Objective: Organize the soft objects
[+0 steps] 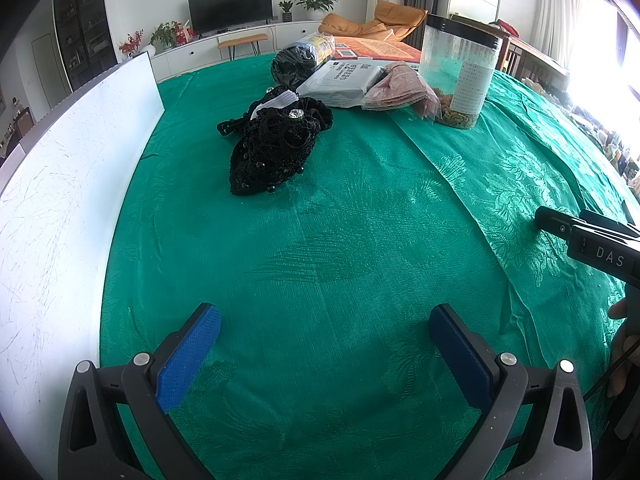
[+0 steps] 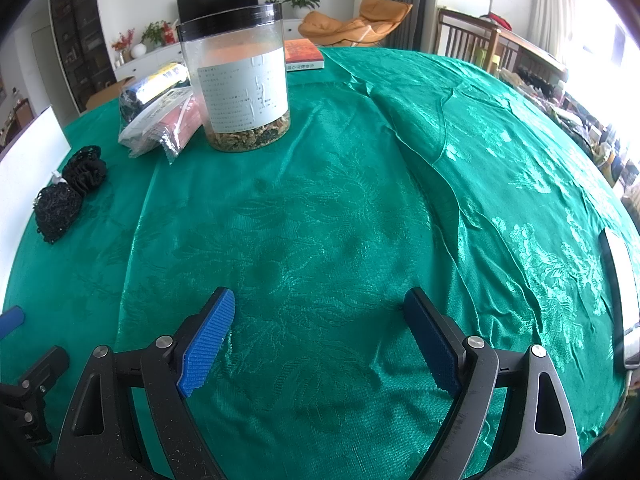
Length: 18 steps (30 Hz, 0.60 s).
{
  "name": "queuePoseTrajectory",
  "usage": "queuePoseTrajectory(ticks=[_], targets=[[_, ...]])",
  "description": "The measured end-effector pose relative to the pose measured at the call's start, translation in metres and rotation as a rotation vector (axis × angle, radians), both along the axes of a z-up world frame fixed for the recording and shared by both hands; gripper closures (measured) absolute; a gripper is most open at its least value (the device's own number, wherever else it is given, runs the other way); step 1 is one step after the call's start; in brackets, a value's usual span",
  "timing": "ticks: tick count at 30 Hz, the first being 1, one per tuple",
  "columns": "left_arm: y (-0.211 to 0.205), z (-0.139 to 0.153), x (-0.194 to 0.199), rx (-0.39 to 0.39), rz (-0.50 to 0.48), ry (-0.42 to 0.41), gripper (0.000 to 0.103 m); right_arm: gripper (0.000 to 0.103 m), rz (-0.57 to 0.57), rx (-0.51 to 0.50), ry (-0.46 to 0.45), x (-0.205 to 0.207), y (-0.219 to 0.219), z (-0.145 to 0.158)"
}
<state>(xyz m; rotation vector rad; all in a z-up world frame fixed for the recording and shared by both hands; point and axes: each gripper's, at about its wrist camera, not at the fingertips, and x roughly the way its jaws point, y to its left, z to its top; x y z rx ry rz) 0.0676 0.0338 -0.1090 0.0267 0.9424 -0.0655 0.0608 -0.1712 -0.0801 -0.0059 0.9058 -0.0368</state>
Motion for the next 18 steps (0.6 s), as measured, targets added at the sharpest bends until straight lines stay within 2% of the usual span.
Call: queuePoseTrajectory(ticks=[2,5,12,16,18], targets=[[0.003,0.004,0.007,-0.022,0.024,0.041,0.0,0.015,0.0,0.0,0.0,0.0,0.0,0.0],[0.01,0.022,0.02,-0.104,0.053,0.016,0.0,0.015,0.0,0.0,0.0,0.0,0.0,0.0],[0.013,0.042,0.083,-0.078,0.157,-0.02,0.0,0.015,0.0,0.0,0.0,0.0,0.0,0.0],[0.018,0.024,0.121,0.006,0.207,0.046,0.0,0.015,0.0,0.0,0.0,0.0,0.0,0.0],[0.022,0.017,0.127,0.005,0.22,0.07,0.004,0.015,0.0,0.0,0.0,0.0,0.0,0.0]])
